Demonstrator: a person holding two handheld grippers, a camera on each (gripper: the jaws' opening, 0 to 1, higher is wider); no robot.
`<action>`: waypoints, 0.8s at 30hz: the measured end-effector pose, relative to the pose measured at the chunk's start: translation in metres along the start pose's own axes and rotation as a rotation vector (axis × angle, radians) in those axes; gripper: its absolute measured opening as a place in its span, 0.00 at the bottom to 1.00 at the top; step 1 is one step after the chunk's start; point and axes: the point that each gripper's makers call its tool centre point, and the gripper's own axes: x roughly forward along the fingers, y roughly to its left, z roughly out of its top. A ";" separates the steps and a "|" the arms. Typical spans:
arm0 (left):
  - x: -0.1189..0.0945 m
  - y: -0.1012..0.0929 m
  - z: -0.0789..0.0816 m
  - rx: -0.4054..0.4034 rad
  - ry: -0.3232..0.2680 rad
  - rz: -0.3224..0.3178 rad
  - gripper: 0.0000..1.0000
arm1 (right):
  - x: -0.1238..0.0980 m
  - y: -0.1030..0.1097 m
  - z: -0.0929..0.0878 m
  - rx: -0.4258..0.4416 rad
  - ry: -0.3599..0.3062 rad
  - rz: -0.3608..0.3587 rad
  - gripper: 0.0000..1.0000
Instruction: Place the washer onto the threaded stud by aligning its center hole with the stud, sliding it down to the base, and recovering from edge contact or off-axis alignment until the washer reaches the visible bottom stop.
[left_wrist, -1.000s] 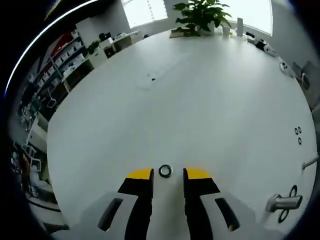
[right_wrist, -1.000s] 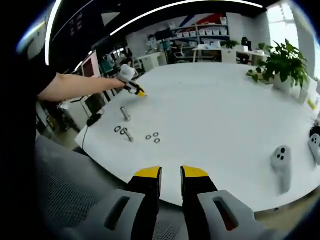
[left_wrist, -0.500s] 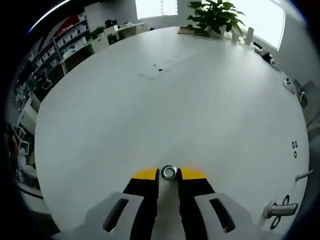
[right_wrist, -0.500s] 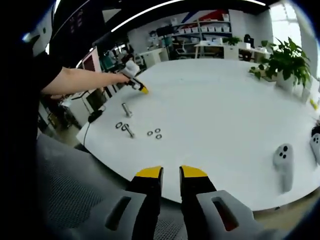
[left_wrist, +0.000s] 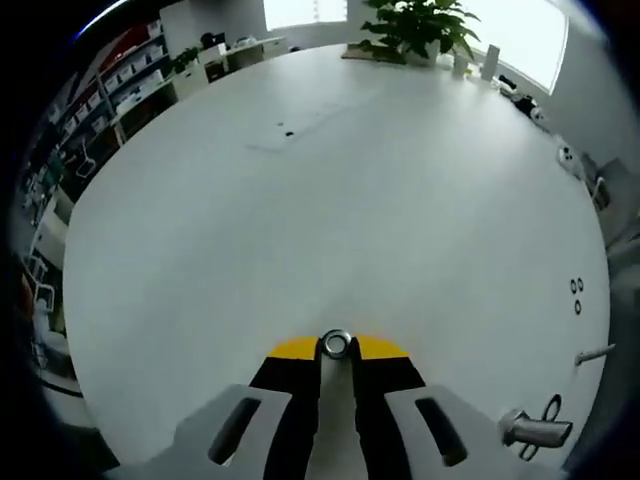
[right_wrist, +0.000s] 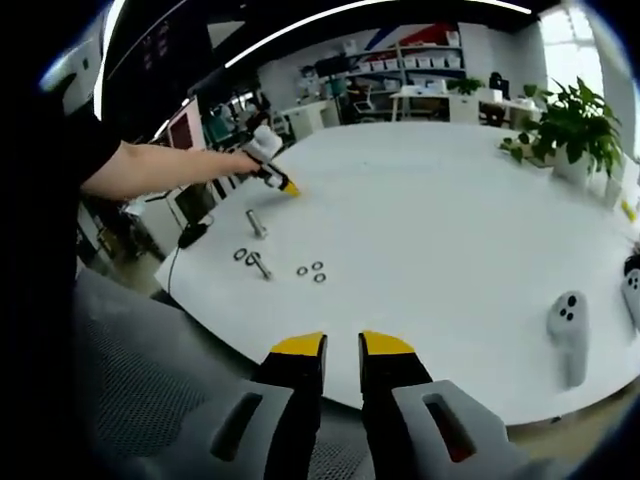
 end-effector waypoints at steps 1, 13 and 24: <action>0.000 -0.003 0.000 0.003 0.001 -0.006 0.10 | 0.000 0.000 0.000 -0.001 0.000 0.000 0.15; 0.004 -0.066 0.002 0.095 0.025 -0.081 0.09 | 0.001 0.000 0.004 -0.004 -0.022 0.000 0.15; 0.005 -0.129 0.001 0.278 0.083 -0.111 0.09 | 0.000 0.001 0.006 -0.019 -0.027 0.007 0.15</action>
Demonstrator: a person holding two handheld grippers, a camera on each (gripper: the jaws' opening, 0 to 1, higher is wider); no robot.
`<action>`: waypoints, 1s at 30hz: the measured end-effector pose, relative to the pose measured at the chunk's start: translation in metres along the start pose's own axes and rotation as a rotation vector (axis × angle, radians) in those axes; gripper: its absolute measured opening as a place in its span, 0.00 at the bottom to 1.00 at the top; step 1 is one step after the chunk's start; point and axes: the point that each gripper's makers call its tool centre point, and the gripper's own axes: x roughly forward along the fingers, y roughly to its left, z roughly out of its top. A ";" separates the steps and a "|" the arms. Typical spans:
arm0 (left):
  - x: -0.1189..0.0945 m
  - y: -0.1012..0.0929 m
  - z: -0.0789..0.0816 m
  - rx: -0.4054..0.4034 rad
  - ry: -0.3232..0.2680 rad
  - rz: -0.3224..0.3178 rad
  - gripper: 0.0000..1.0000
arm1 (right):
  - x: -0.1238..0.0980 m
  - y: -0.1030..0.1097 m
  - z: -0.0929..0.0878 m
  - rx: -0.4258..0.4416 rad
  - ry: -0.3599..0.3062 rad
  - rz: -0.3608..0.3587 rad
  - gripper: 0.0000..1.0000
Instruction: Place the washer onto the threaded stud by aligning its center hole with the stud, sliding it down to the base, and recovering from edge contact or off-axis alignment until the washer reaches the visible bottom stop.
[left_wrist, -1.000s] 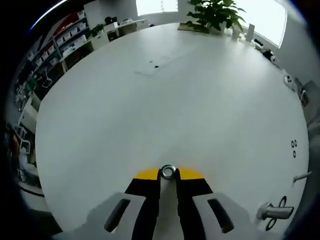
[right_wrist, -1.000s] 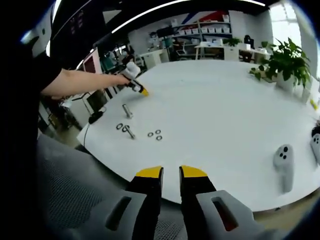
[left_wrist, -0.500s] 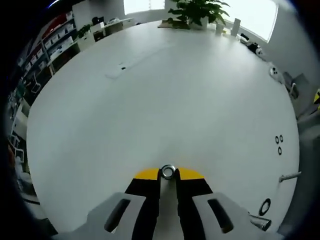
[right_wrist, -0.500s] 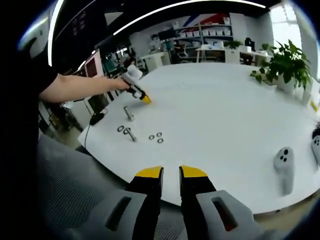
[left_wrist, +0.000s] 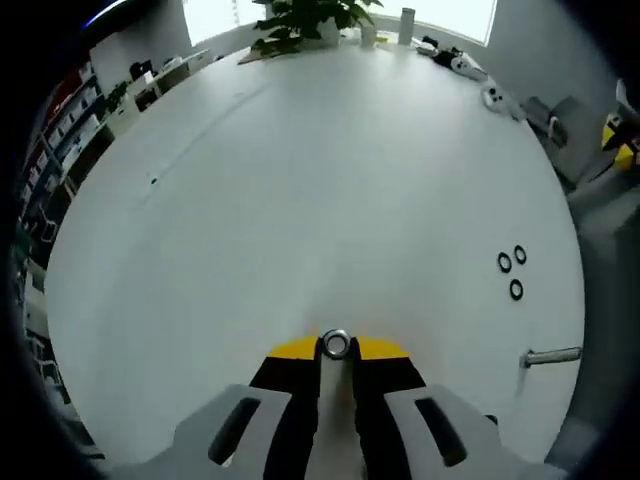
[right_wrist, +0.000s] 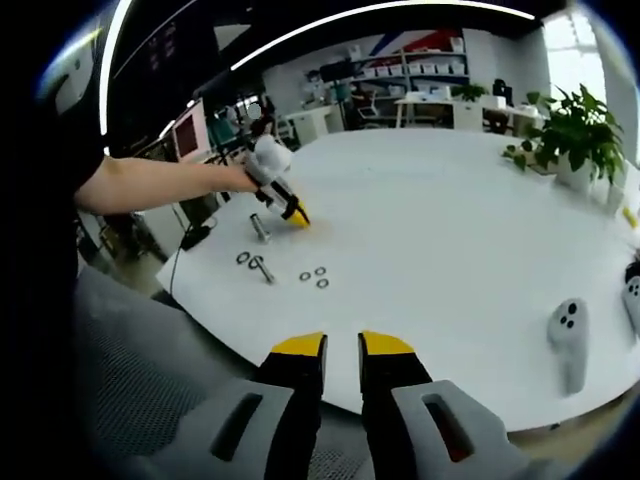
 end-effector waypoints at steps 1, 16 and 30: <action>0.000 -0.006 0.001 0.013 0.005 -0.004 0.09 | 0.000 0.000 0.001 0.000 -0.003 0.001 0.15; -0.005 -0.075 0.000 0.097 -0.015 -0.060 0.10 | -0.004 0.000 0.008 -0.033 -0.031 0.001 0.15; -0.010 -0.082 -0.006 0.049 -0.044 -0.036 0.10 | -0.005 0.001 0.012 -0.063 -0.050 -0.007 0.15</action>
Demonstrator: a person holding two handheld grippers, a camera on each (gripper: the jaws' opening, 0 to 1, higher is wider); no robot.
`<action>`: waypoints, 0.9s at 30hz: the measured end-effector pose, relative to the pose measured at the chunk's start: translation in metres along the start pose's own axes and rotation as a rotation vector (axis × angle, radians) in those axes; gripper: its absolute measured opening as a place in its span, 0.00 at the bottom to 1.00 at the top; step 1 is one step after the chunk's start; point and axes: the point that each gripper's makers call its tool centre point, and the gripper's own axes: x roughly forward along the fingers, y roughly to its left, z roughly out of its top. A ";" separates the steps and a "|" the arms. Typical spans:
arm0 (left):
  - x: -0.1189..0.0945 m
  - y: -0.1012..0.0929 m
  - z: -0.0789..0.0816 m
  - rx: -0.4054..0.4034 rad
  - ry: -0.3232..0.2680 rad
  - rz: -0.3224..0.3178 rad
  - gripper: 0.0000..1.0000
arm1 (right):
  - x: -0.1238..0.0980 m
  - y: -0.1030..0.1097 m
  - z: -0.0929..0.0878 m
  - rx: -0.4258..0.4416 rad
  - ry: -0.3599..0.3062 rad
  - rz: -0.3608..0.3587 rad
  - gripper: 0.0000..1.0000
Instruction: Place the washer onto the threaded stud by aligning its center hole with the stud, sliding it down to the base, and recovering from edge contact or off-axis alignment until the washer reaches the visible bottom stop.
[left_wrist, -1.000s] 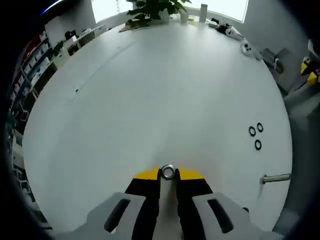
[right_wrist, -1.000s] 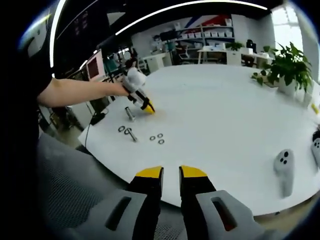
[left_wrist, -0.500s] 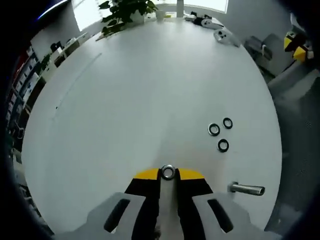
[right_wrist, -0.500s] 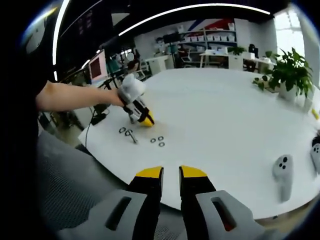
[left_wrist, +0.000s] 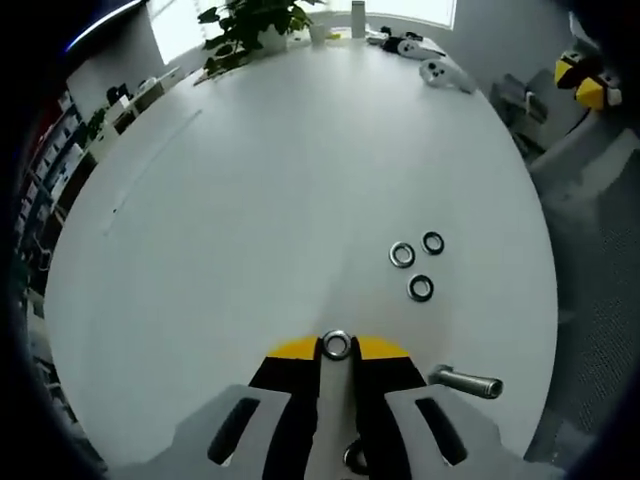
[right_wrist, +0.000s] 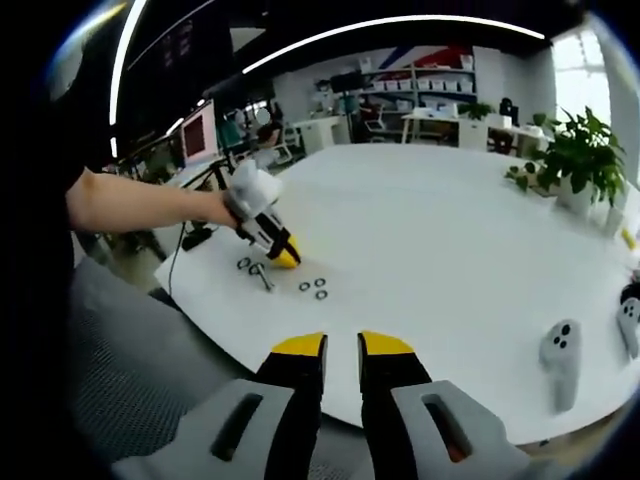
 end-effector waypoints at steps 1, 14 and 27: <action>0.000 0.000 0.000 -0.002 -0.003 -0.001 0.10 | 0.000 0.000 0.000 -0.001 -0.001 -0.001 0.15; -0.011 -0.002 -0.006 0.043 0.011 -0.026 0.00 | 0.001 0.001 0.002 -0.005 -0.008 -0.004 0.14; -0.028 0.006 -0.025 -0.002 0.018 0.001 0.10 | 0.003 0.003 0.000 -0.009 -0.001 0.004 0.14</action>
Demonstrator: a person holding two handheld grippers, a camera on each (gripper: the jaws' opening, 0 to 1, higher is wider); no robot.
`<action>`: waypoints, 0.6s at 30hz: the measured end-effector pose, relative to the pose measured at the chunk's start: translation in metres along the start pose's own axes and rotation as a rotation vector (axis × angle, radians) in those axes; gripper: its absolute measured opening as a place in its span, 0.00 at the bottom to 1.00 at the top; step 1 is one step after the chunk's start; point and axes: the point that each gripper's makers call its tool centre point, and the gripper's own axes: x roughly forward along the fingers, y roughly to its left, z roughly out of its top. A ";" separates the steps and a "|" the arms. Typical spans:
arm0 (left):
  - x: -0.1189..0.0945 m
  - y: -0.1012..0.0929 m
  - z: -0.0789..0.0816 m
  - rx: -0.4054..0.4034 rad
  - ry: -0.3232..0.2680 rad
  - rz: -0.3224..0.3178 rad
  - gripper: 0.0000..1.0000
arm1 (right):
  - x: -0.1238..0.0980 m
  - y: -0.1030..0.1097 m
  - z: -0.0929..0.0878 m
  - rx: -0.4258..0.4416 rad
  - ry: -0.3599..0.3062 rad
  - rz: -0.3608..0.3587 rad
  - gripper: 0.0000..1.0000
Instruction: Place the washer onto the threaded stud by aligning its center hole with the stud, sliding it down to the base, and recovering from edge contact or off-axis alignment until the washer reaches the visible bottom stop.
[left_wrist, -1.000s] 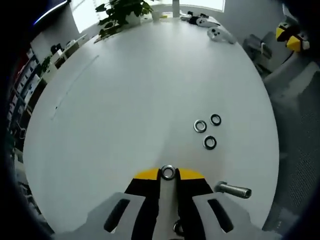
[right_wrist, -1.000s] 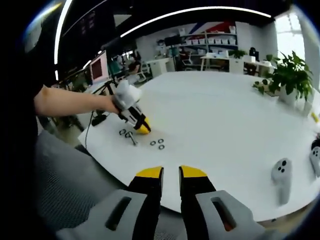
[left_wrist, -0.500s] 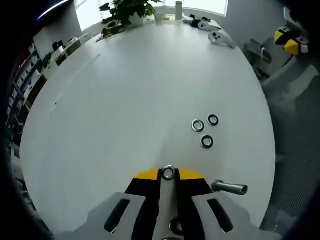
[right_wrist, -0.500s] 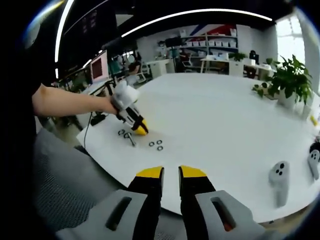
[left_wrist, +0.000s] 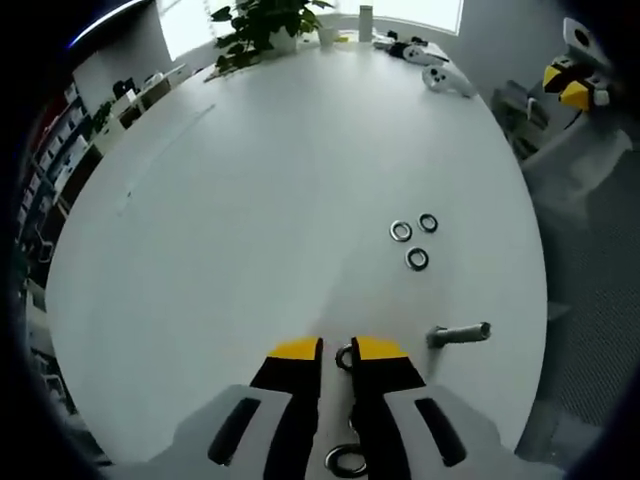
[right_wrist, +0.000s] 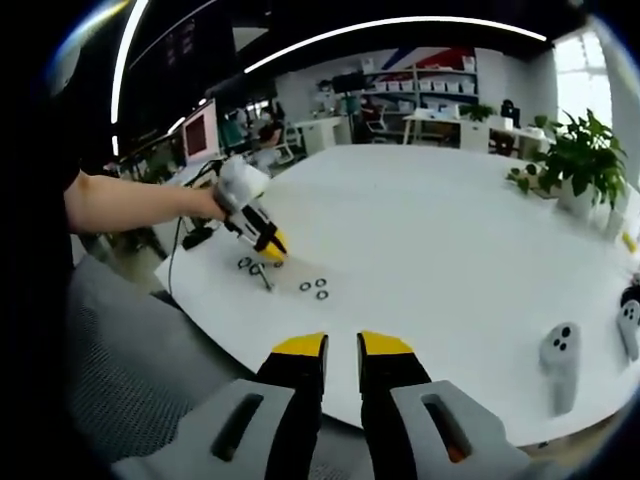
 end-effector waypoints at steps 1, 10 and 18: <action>-0.001 -0.001 -0.004 0.005 0.010 -0.001 0.11 | 0.000 0.000 0.000 -0.001 -0.002 0.001 0.14; 0.007 -0.009 -0.013 -0.002 0.029 -0.016 0.17 | 0.000 0.000 0.000 0.001 -0.008 0.000 0.14; 0.010 -0.004 -0.012 -0.042 0.017 -0.022 0.13 | -0.001 0.000 0.001 0.003 -0.008 -0.001 0.14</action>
